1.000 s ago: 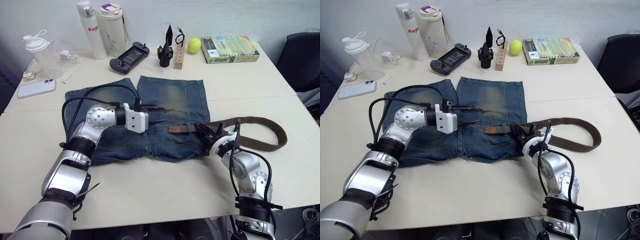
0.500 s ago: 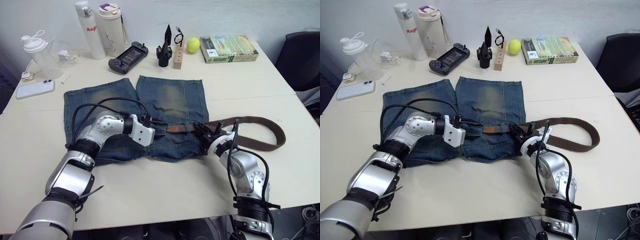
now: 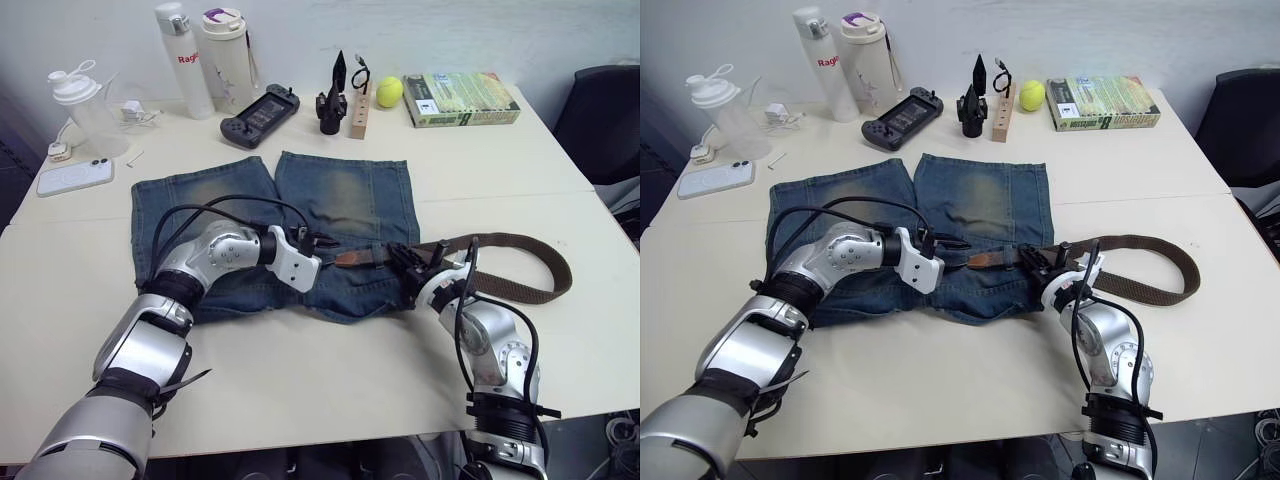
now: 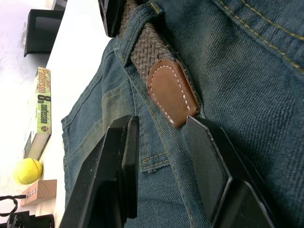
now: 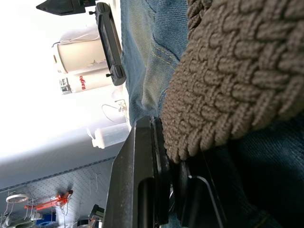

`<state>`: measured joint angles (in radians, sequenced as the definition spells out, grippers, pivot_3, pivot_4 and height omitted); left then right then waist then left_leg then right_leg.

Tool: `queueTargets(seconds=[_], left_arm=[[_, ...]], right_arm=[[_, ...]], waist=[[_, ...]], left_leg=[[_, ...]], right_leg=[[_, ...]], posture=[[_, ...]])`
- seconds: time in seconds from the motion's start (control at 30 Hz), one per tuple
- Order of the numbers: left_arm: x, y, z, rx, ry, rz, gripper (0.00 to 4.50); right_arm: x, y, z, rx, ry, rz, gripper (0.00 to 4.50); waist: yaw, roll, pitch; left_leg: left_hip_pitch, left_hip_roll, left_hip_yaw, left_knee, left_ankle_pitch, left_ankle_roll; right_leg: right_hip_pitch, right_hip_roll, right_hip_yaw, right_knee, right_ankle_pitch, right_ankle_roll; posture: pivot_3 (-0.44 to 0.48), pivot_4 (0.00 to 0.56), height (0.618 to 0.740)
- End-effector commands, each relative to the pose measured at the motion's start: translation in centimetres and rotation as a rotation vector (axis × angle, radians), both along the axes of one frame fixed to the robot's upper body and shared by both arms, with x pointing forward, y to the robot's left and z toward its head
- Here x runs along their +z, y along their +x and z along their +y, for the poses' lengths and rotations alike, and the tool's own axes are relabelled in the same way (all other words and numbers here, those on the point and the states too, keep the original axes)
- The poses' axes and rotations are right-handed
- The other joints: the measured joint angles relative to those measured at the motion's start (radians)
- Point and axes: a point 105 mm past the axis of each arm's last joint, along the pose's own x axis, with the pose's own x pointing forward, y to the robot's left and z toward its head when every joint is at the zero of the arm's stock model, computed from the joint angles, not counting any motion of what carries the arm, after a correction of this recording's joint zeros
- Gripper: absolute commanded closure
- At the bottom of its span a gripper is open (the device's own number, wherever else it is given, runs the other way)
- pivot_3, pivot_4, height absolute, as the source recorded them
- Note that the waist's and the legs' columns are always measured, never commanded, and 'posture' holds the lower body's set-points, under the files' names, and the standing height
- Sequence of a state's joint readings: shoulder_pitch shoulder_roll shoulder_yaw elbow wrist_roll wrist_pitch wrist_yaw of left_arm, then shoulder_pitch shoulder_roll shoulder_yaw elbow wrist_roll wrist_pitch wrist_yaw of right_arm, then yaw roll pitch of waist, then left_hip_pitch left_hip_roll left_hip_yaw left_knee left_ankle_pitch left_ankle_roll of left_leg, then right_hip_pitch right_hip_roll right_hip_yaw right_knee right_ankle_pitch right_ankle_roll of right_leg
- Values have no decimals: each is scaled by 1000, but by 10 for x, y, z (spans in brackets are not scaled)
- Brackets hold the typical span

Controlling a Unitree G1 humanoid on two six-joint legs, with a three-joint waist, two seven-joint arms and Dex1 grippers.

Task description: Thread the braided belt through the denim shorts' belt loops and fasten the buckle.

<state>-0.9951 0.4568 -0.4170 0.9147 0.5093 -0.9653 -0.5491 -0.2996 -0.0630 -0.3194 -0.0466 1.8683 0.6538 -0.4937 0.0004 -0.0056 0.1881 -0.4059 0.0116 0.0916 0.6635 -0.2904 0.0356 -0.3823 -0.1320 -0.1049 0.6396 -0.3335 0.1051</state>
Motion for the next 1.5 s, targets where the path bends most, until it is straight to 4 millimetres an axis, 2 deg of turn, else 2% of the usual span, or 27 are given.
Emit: queueTargets(seconds=[0.03, 0.1, 0.23, 0.43, 0.53, 0.67, 0.83, 1.03, 1.2, 1.33, 1.43, 1.5], left_arm=[[-13, 2, -4, 18, 41, 5, 2650], [-10, 6, -6, 35, 33, -23, 2650], [11, 5, -19, 15, -98, -95, 2650], [34, -1, -14, -16, -228, -152, 2650], [26, -7, -3, -22, -216, -100, 2650], [28, -10, 12, 3, -244, -9, 2650], [41, -7, 24, 61, -341, 250, 2650], [55, -11, 31, 36, -354, 573, 2650], [50, -10, 27, 32, -295, 654, 2650], [40, -13, 15, 1, -250, 646, 2650], [42, -13, 13, -3, -261, 630, 2650], [42, -12, 15, 4, -267, 609, 2133]], right_arm=[[18, -5, 12, 43, 10, -75, 4500], [17, -6, 14, 50, 2, -75, 4500], [14, -7, 17, 60, -23, -72, 4500], [11, -7, 15, 54, -25, -68, 4500], [12, -6, 14, 46, -21, -73, 4500], [13, -5, 14, 35, 1, -74, 4500], [12, -4, 16, 33, 8, -74, 4500], [10, -2, 19, 37, 7, -77, 4500], [10, -1, 20, 36, 11, -82, 4500], [12, 2, 21, 29, 28, -89, 4500], [13, 3, 22, 28, 33, -90, 4500], [12, 2, 23, 26, 35, -88, 4500]], waist=[[0, 0, 0], [1, 0, 0], [2, 0, 0], [-2, 0, 0], [-4, 0, 0], [-6, 0, 0], [-7, 0, 0], [-8, 0, 0], [-8, 0, 0], [-7, 0, 0], [-11, 0, 0], [-13, 0, 0]], left_leg=[[0, 0, 0, 0, 0, 0], [1, 0, 0, 0, 0, 0], [1, 0, 0, 0, 0, 0], [0, 0, 0, 0, 0, 0], [0, 0, 0, 0, 0, 0], [-1, 0, 1, 0, 0, 0], [-1, 0, 1, 0, 0, 0], [-1, 0, 1, 0, 0, 0], [-1, 0, 1, 0, 0, 0], [-1, 0, 1, 0, 0, 0], [-1, 0, 1, 0, 0, 0], [-1, 1, 1, 0, 0, 0]], right_leg=[[0, 0, 0, 0, 0, 0], [1, 0, 0, 0, 0, 0], [1, 0, 0, 0, 0, 0], [0, -1, 0, 0, 0, 0], [-1, -1, 0, 0, 0, 0], [-2, 0, 0, 0, 0, 0], [-2, 0, 0, 0, 0, 0], [-2, 2, 0, 1, 0, 0], [-2, 6, 0, 1, 0, 0], [-2, 6, 1, 1, 0, 0], [-2, 6, 1, 1, 0, 0], [-2, 4, 1, 1, 0, 0]], posture=[[0, 150, 724], [0, 150, 724], [0, 150, 724], [0, 150, 724], [0, 150, 724], [0, 150, 724], [0, 150, 724], [0, 150, 724], [0, 150, 724], [0, 150, 724], [0, 150, 724], [0, 150, 724]])
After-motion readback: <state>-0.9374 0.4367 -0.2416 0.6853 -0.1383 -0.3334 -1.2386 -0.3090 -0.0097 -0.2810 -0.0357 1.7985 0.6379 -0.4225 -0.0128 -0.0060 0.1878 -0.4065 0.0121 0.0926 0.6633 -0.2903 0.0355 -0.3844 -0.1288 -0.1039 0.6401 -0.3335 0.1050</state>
